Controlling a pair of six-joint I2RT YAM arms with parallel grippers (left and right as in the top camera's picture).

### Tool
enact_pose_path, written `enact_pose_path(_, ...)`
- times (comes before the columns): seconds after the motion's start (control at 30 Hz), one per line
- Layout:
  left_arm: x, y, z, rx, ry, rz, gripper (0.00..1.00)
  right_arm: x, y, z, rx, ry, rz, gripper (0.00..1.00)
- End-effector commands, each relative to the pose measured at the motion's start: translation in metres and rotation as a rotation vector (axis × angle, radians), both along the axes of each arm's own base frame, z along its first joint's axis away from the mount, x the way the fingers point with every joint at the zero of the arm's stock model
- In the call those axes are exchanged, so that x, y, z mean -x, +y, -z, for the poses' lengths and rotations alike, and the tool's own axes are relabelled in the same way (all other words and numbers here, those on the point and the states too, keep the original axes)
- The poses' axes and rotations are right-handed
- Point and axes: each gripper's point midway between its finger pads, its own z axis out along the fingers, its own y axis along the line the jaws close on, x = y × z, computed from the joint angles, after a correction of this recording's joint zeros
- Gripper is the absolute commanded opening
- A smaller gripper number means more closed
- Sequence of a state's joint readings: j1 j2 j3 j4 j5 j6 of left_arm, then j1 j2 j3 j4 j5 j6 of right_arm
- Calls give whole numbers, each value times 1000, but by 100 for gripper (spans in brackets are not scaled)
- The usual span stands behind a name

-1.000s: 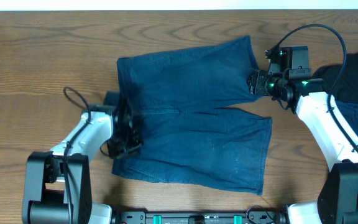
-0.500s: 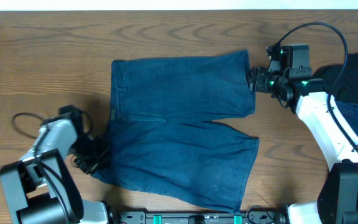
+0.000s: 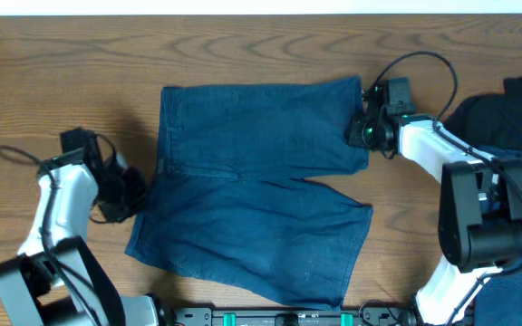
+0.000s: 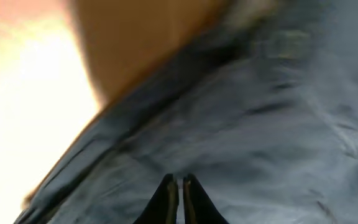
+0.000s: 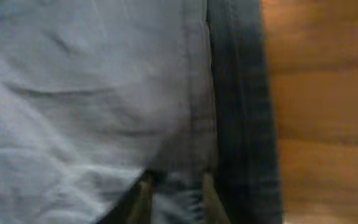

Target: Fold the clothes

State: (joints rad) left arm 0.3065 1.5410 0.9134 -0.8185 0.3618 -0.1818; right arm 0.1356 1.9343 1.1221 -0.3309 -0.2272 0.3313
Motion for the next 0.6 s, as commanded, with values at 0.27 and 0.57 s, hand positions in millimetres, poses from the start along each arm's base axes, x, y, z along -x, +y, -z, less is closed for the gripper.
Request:
enact_pose_path(0.27,-56,-60,-6,-78,-239,338,15,93,-31,27,145,406,75,1)
enact_pose_path(0.57,-71,-71,36,-143,-204,404,16,64,-38,-26,189,170,-59,21)
